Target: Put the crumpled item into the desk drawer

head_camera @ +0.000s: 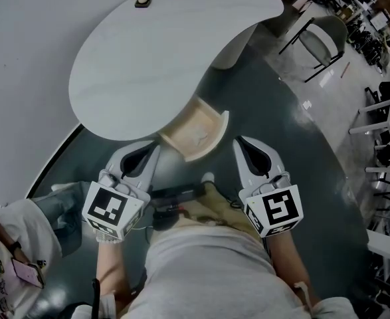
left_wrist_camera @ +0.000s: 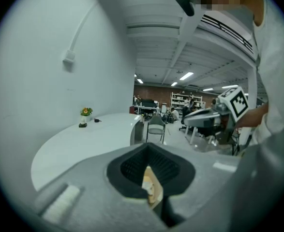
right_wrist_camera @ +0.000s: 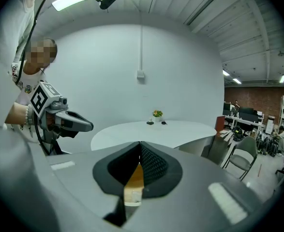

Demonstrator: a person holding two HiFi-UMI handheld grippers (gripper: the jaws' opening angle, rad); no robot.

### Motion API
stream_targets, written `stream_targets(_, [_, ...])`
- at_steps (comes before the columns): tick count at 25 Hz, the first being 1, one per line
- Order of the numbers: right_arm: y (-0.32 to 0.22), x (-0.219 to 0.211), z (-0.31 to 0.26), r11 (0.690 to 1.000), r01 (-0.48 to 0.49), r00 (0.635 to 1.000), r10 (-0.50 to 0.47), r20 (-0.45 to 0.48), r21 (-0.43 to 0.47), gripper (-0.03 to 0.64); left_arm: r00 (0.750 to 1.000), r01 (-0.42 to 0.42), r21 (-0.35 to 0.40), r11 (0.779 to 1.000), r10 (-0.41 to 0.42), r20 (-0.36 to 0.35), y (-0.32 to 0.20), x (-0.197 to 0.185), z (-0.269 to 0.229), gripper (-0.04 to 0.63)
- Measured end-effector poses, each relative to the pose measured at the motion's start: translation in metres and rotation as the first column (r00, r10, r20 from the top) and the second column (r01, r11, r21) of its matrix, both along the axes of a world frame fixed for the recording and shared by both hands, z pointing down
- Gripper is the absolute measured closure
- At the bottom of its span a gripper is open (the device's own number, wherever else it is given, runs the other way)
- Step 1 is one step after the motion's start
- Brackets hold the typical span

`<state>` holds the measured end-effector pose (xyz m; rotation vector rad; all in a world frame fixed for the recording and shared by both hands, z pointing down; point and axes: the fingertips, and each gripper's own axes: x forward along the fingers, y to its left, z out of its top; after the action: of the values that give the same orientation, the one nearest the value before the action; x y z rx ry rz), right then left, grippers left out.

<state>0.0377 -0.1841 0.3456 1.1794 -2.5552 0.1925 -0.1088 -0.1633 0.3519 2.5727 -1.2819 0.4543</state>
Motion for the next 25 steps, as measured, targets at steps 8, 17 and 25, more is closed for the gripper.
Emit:
stream_targets(8, [0.002,0.001,0.0,1.0,0.003,1.0,-0.003,-0.013,0.003,0.612,1.0,-0.021,-0.003,1.0,0.021,-0.008,0.001,0.006,0.002,0.598])
stream_targets(17, [0.0,0.007,0.0,1.0,0.003,1.0,-0.003,-0.018,0.003,0.612,0.999,-0.032,-0.001,0.999,0.032,-0.009,-0.001,0.014,0.004,0.598])
stream_targets(25, [-0.001,0.008,0.003,1.0,0.01,1.0,-0.01,-0.022,-0.003,0.612,0.999,-0.032,-0.005,0.999,0.032,-0.01,-0.002,0.017,0.007,0.598])
